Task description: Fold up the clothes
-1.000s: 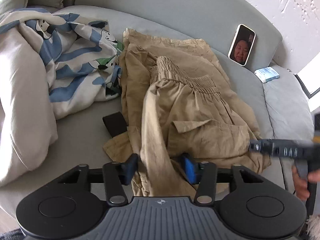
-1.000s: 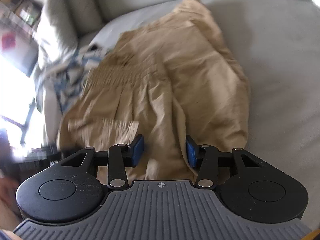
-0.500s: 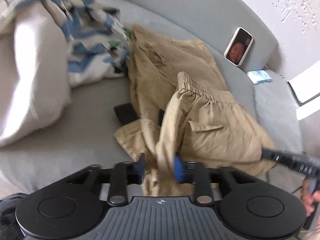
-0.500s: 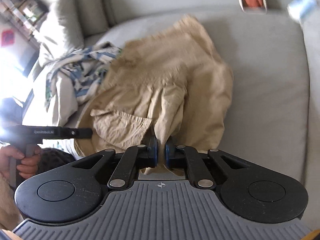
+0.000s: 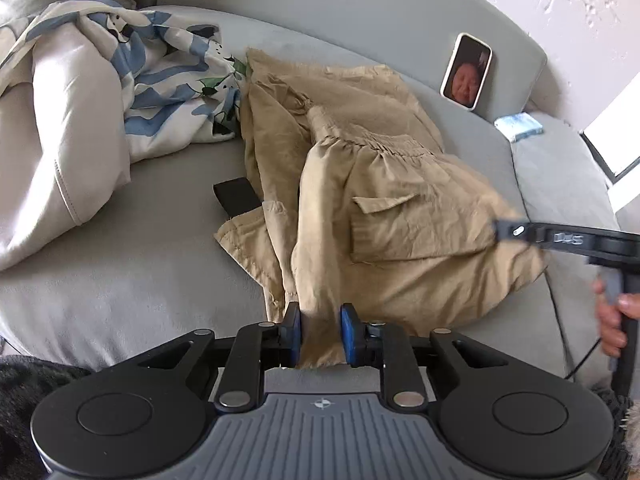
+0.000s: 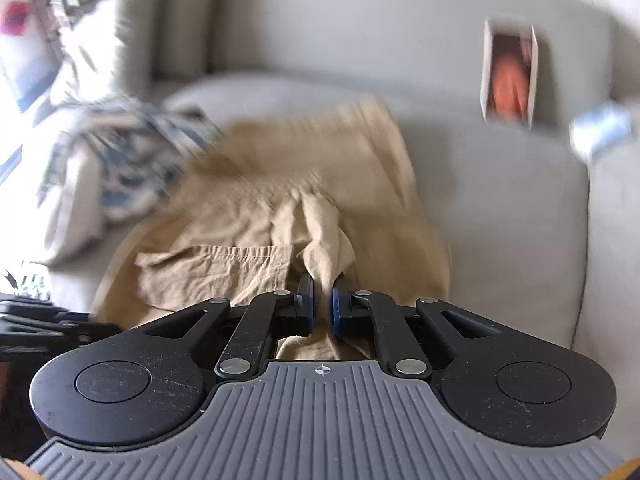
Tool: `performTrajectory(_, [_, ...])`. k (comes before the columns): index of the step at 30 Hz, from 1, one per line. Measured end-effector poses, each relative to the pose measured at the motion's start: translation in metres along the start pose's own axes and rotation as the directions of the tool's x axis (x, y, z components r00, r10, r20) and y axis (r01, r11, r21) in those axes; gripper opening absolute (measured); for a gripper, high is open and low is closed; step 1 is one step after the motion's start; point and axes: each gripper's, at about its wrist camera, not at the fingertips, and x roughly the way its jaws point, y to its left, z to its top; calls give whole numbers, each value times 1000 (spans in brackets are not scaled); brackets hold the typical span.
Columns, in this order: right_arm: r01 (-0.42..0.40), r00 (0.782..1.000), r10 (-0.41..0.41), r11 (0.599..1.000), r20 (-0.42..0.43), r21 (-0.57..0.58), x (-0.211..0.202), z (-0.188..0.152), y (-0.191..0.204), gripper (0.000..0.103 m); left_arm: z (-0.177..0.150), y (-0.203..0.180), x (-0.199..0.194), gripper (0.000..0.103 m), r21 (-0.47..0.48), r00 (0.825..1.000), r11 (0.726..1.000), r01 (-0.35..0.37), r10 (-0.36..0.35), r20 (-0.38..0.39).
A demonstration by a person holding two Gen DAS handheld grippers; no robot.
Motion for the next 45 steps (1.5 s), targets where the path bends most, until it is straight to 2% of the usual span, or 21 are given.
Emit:
performTrajectory(2, [-29, 999, 34, 991, -32, 129, 9, -4, -23, 30, 0, -5, -5, 38, 35, 999, 999, -32, 32, -11])
performTrajectory(3, [-61, 998, 63, 975, -2, 214, 2, -5, -36, 46, -2, -4, -9, 43, 31, 999, 998, -53, 53, -6])
performTrajectory(4, [-86, 996, 78, 957, 38, 277, -8, -7, -46, 53, -4, -3, -13, 51, 27, 997, 997, -74, 74, -2])
performTrajectory(7, [-95, 990, 49, 925, 133, 369, -41, -16, -70, 59, -10, 2, -24, 51, -20, 995, 995, -95, 96, 30])
performTrajectory(9, [-118, 990, 75, 895, 117, 430, -51, -26, -85, 59, -11, 4, -26, 56, -53, 997, 997, -58, 61, 55])
performTrajectory(11, [-162, 987, 139, 867, 83, 472, -51, -40, -94, 60, -11, 3, -25, 75, -84, 997, 996, -11, 17, 73])
performTrajectory(12, [-176, 984, 164, 856, 67, 486, -48, -47, -96, 60, -7, -2, -17, 77, -80, 997, 997, -3, 9, 71])
performTrajectory(17, [-210, 977, 200, 836, 75, 506, -28, -63, -103, 72, 5, -7, 15, 68, -106, 999, 993, -41, 43, 12])
performTrajectory(18, [-236, 971, 224, 833, 86, 500, -22, -62, -104, 73, 5, -5, 16, 62, -127, 999, 991, -39, 42, 19])
performTrajectory(19, [-268, 962, 253, 826, 99, 497, -17, -62, -104, 73, 5, -2, 16, 41, -147, 999, 988, -37, 41, 26])
performTrajectory(21, [-314, 948, 297, 813, 113, 490, -6, -59, -101, 70, 8, 2, 17, 32, -183, 1000, 983, -11, 14, 17])
performTrajectory(22, [-317, 947, 300, 814, 114, 487, -1, -56, -99, 41, 10, 4, 16, 28, -186, 1000, 983, -4, 7, 13])
performTrajectory(23, [-309, 950, 294, 815, 109, 490, 4, -54, -98, 19, 11, 7, 15, 24, -195, 1000, 981, 11, -8, 12])
performTrajectory(24, [-307, 950, 294, 805, 110, 507, 8, -54, -96, 11, 12, 9, 13, 22, -204, 1000, 979, 25, -23, 11])
performTrajectory(30, [-298, 955, 252, 786, 159, 542, -34, -76, -78, 5, 15, 19, -2, 16, -154, 995, 985, 76, -84, -46])
performTrajectory(33, [-295, 955, 258, 775, 147, 559, -58, -101, -65, 5, 9, 25, -6, 18, -130, 992, 988, 86, -98, -84])
performTrajectory(35, [-256, 966, 229, 785, 119, 564, -62, -117, -58, 9, 3, 26, -5, 32, -125, 993, 990, 70, -82, -87])
performTrajectory(37, [-184, 983, 161, 804, 91, 566, -63, -127, -56, 55, -3, 22, -12, 38, -121, 996, 992, 27, -37, -80])
performTrajectory(41, [-65, 995, 11, 810, 96, 583, -96, -138, -59, 56, -14, 16, -41, 38, -92, 999, 995, -26, 23, -30])
performTrajectory(43, [-45, 990, -38, 834, 138, 550, -119, -137, -57, 57, -14, 14, -58, 38, -67, 997, 997, -48, 52, 59])
performTrajectory(45, [-43, 980, -59, 867, 188, 496, -133, -130, -49, 57, -7, 5, -64, 38, -36, 989, 999, -36, 41, 140])
